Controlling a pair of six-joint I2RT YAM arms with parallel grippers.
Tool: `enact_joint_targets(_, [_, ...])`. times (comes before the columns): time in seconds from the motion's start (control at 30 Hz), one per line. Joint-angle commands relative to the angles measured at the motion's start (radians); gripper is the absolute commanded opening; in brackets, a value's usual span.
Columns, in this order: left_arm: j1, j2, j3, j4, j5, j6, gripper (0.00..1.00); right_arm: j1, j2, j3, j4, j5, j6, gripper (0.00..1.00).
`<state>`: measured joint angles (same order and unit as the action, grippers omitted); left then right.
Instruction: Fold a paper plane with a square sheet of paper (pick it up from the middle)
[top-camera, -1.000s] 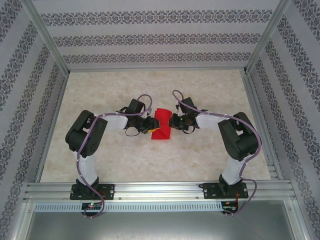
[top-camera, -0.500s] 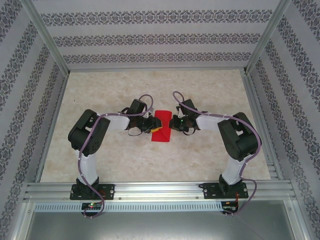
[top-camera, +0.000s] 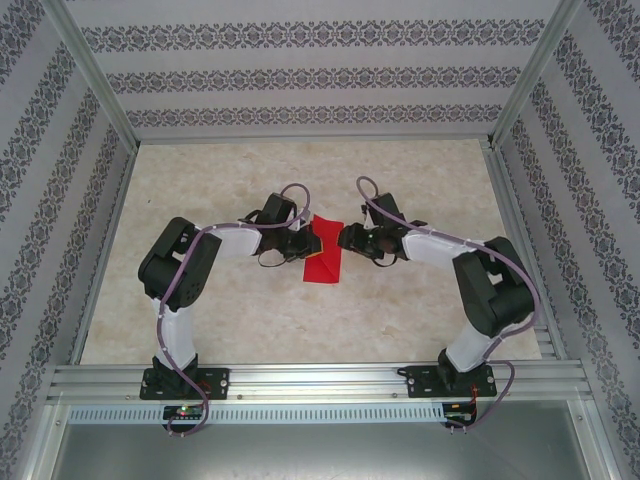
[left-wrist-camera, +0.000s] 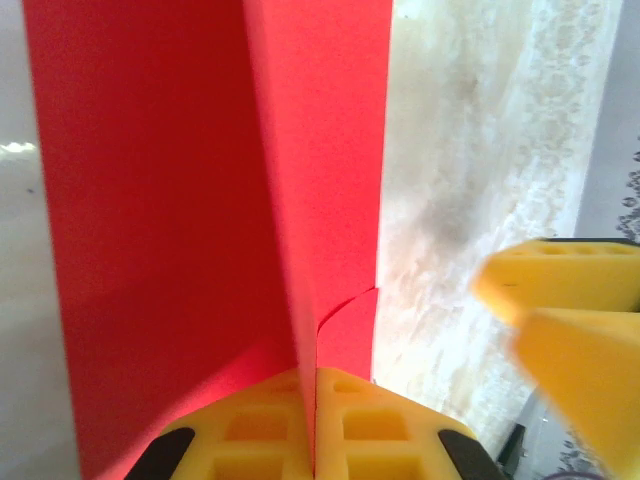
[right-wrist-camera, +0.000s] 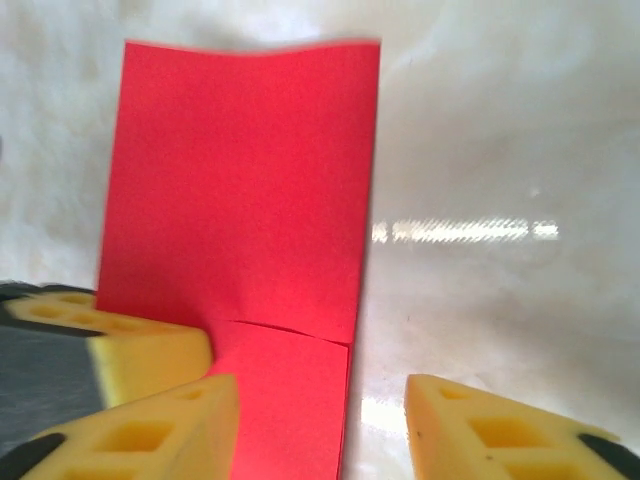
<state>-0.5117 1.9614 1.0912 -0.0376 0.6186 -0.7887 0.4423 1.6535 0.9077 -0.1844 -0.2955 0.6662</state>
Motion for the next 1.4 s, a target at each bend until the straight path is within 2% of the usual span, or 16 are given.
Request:
enact_joint_targets(0.0, [-0.008, -0.059, 0.046, -0.12, -0.086, 0.117, 0.02, -0.009, -0.093, -0.013, -0.047, 0.113, 0.003, 0.59])
enact_joint_targets(0.2, [-0.018, -0.211, 0.134, -0.436, -0.326, 0.295, 0.02, -0.01, -0.225, -0.039, -0.086, 0.249, 0.003, 0.77])
enact_joint_targets(0.33, [-0.037, -0.299, 0.189, -0.606, -0.537, 0.37, 0.02, -0.01, -0.294, -0.06, -0.1, 0.305, 0.002, 0.84])
enact_joint_targets(0.47, [-0.076, -0.325, 0.254, -0.729, -0.766, 0.418, 0.02, -0.011, -0.34, -0.081, -0.116, 0.365, 0.014, 0.92])
enact_joint_targets(0.63, [-0.123, -0.262, 0.313, -0.803, -0.999, 0.434, 0.02, -0.024, -0.37, -0.111, -0.117, 0.404, 0.04, 0.95])
enact_joint_targets(0.9, [-0.198, -0.006, 0.395, -0.873, -1.326, 0.453, 0.01, -0.061, -0.37, -0.126, -0.161, 0.411, 0.076, 0.94])
enact_joint_targets(0.97, [-0.204, 0.036, 0.412, -0.878, -1.344, 0.458, 0.01, -0.073, -0.37, -0.127, -0.168, 0.401, 0.074, 0.94])
enact_joint_targets(1.1, [-0.224, 0.067, 0.418, -0.84, -1.303, 0.454, 0.01, -0.089, -0.37, -0.134, -0.171, 0.394, 0.078, 0.94])
enact_joint_targets(1.37, [-0.273, 0.115, 0.431, -0.784, -1.117, 0.403, 0.03, -0.11, -0.357, -0.137, -0.173, 0.383, 0.085, 0.93])
